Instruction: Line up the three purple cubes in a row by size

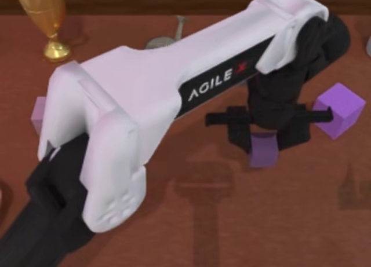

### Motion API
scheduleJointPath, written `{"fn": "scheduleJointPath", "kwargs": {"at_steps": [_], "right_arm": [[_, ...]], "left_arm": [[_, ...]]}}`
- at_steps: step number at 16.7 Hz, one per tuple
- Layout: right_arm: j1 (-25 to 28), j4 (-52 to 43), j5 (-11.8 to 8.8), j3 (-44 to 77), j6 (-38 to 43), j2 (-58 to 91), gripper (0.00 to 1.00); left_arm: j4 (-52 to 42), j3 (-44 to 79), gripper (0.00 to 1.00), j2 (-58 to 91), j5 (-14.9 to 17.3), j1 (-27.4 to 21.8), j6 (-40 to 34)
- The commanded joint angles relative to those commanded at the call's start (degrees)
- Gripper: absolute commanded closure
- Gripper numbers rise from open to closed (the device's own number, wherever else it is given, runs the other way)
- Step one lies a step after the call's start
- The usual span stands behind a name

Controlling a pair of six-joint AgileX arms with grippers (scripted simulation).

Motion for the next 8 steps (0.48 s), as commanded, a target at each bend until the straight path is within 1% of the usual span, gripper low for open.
{"fn": "scheduleJointPath", "kwargs": {"at_steps": [5,8], "right_arm": [[0.0,0.0,0.0,0.0,0.0,0.0,0.0],[0.0,0.0,0.0,0.0,0.0,0.0,0.0]], "left_arm": [[0.3,-0.3,1.0,-0.2,0.0,0.2,0.1],[4.3,-4.2,1.0,-0.5,0.0,0.2,0.1]]}}
